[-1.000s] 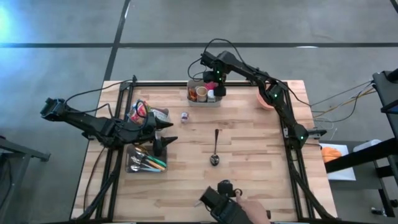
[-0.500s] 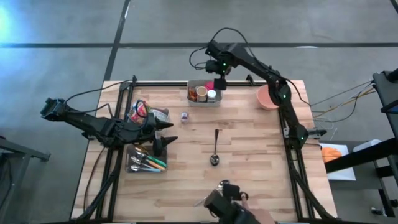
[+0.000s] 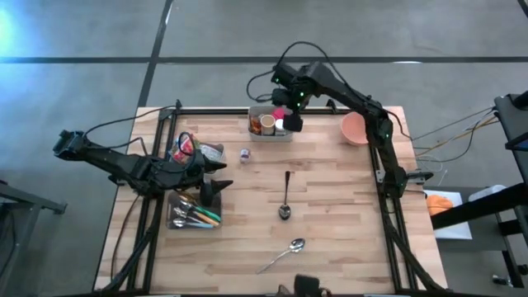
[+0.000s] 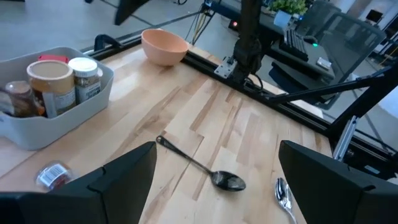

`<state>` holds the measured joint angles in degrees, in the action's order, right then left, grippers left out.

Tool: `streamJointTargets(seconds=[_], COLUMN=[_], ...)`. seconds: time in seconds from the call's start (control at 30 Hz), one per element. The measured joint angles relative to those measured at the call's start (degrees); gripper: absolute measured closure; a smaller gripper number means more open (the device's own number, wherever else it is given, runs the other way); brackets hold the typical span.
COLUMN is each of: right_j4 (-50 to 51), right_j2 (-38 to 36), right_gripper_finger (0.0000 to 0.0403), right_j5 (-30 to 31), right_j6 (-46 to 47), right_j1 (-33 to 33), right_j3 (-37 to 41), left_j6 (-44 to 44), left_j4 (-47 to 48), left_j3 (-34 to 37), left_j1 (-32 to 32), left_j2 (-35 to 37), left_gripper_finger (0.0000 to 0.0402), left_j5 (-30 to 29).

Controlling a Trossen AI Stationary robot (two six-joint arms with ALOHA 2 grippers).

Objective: Pick & Place Food Item
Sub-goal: Put the black spoon into the black bin

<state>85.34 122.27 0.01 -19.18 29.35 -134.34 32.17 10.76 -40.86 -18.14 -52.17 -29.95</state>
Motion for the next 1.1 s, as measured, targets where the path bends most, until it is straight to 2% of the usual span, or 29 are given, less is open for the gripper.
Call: streamJointTargets(seconds=[0.23, 0.37, 0.5, 0.67, 0.9, 1.1], right_j4=[0.0, 1.5, 4.5, 4.7, 1.2, -9.6], right_j2=[-1.5, -2.0, -2.3, -2.8, -7.3, -15.8], right_gripper_finger=[0.0148, 0.0175, 0.0195, 0.0213, 0.0219, 0.0219], right_j5=[0.0, 0.0, 0.0, -0.8, -3.5, -3.5], right_j6=[0.9, 2.8, 4.2, 4.2, 5.9, 6.8], right_j1=[-7.3, -10.6, -13.5, -17.7, -22.7, -26.8], right_j3=[0.4, 0.5, 0.6, 2.5, 10.6, 23.8], left_j6=[1.0, 1.1, 1.1, 1.1, 0.9, 0.9], left_j4=[1.8, 2.1, 2.3, 3.0, 3.4, 3.3], left_j3=[0.0, 0.0, -0.5, -0.8, -0.8, -0.8], left_j1=[0.0, 0.0, 0.0, 0.0, 0.0, 0.0], left_j2=[0.7, 0.7, 0.7, 0.8, 0.8, 0.8], left_gripper_finger=[0.006, 0.006, 0.006, 0.006, 0.006, 0.006], left_j5=[0.2, 2.3, 5.7, 5.8, 6.0, 6.0])
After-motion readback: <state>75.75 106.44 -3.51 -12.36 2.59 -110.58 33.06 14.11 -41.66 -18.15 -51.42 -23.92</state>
